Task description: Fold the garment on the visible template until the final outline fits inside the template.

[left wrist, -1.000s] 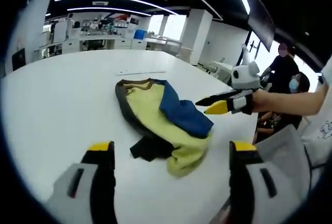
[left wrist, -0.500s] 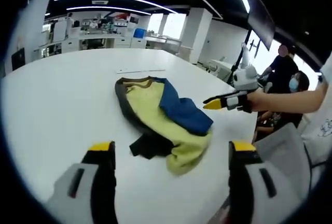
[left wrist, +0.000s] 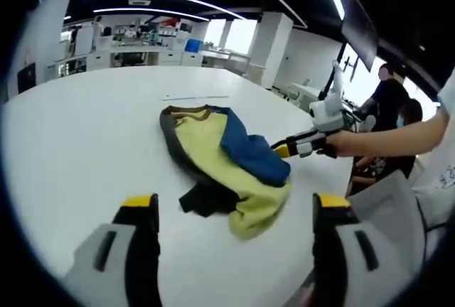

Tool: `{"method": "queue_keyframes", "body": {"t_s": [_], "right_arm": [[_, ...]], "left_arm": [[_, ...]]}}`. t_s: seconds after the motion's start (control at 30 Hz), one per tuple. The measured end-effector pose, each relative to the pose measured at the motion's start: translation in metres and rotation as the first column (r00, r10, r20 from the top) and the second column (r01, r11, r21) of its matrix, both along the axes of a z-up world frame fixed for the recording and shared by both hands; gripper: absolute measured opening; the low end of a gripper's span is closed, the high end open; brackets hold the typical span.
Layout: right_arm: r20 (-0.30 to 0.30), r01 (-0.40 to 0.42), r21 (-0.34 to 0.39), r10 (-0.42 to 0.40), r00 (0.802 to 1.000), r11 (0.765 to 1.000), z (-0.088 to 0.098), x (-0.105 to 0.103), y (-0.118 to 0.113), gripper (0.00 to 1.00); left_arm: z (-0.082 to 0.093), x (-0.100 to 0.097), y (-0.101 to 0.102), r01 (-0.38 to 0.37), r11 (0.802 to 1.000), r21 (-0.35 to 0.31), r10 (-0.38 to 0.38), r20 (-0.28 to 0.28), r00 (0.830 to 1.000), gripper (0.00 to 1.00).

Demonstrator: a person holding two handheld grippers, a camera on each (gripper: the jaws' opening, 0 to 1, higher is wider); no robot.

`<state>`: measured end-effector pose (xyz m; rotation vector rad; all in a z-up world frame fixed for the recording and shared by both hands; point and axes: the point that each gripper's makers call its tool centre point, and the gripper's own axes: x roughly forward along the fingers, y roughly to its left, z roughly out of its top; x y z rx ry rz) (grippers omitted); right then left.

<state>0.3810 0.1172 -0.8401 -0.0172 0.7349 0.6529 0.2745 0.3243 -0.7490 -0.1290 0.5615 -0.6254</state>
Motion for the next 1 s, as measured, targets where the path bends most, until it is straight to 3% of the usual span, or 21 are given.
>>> {"method": "queue_keyframes", "body": {"t_s": [0.27,0.4,0.77,0.83,1.0], "right_arm": [[0.045,-0.108,-0.125,0.114,0.992,0.986,-0.003,-0.009,0.003,0.17],[0.086,-0.19,-0.209,0.212,0.973,0.959,-0.007,-0.01,0.008,0.11],[0.059,-0.174,-0.165,0.186,0.981,0.971,-0.006,-0.012,0.01,0.0],[0.04,-0.13,-0.13,0.136,0.99,0.983,-0.004,-0.012,0.0,0.0],[0.078,-0.103,-0.168,0.118,0.99,0.98,0.012,-0.004,-0.041,0.0]], "left_arm": [[-0.003,-0.001,-0.001,0.001,1.0,-0.004,-0.001,-0.004,1.0,0.86],[-0.005,-0.003,-0.001,0.003,1.0,-0.003,-0.003,-0.005,1.0,0.86],[-0.005,-0.007,-0.001,-0.004,1.0,-0.011,0.004,-0.006,1.0,0.86],[-0.005,-0.007,0.0,-0.005,1.0,-0.012,0.005,-0.006,1.0,0.86],[-0.005,-0.008,0.001,-0.01,1.0,-0.014,0.01,-0.007,1.0,0.86]]}}
